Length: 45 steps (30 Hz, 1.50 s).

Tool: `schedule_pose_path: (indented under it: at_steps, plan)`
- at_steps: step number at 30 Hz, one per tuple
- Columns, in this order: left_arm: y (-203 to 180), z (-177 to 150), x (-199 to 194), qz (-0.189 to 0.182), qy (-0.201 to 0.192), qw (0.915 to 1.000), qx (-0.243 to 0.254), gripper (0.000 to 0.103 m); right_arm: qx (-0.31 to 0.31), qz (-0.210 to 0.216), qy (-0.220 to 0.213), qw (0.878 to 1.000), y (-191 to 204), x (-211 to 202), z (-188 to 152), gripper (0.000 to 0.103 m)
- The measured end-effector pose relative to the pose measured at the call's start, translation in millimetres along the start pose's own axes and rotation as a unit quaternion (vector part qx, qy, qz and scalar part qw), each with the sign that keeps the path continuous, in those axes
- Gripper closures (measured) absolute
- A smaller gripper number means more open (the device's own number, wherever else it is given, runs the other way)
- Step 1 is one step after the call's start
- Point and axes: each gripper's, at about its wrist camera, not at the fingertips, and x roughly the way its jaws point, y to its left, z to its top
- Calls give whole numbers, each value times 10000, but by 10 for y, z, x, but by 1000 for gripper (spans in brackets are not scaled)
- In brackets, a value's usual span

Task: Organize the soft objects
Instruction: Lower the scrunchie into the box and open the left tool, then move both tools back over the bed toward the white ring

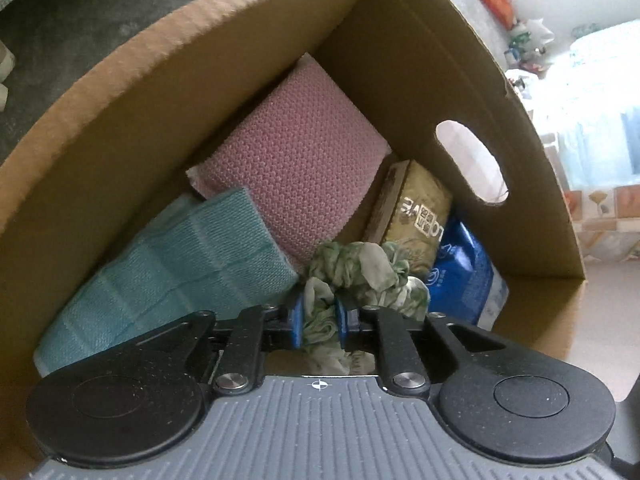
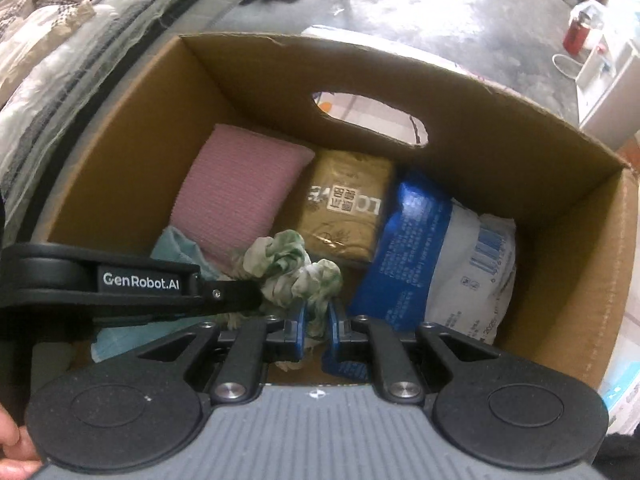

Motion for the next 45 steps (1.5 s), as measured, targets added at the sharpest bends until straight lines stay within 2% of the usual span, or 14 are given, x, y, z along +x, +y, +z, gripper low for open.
schedule_pose_path:
  at_steps: [2,7,15,20,25,31,32,34,35,36,40,45]
  plan:
    - [-8,1,9,44,18,10000,20,73,27,-8,31,10000,3,5,7,89]
    - [-43,4,-81,4,4,10000,-24,58,110,-79,-60,9999,-12,-132,13,88]
    - [7,8,-342,-64,-408,9987,-305,58,310,80,-472,9984,-47,-432,55,88]
    - [29,28,-411,19,-573,9978,-337,57,247,266,-400,9985,56,-287,93,88]
    - [1,34,-423,163,-694,9969,-325,52,235,470,-35,9986,151,-73,11,88]
    - [-105,-33,-658,320,-966,9948,-67,47,397,954,-429,9937,65,-482,-201,85]
    - [-136,-60,-702,341,-1004,9944,-18,46,417,1000,-509,9928,34,-585,-260,82]
    - [-207,-144,-803,343,-1082,9935,66,44,448,1122,-654,9905,-38,-775,-372,66]
    - [-249,-198,-857,342,-1130,9929,114,42,478,1167,-753,9892,-85,-884,-441,48]
    - [-292,-246,-903,353,-1174,9923,166,41,507,1204,-870,9876,-126,-982,-512,37]
    - [-537,-554,-1102,530,-1460,9868,464,30,538,1381,-1287,9805,-322,-1426,-819,36]
    - [-923,-1078,-1329,823,-1845,9718,1213,4,712,1424,-1612,9740,-689,-1971,-1230,23]
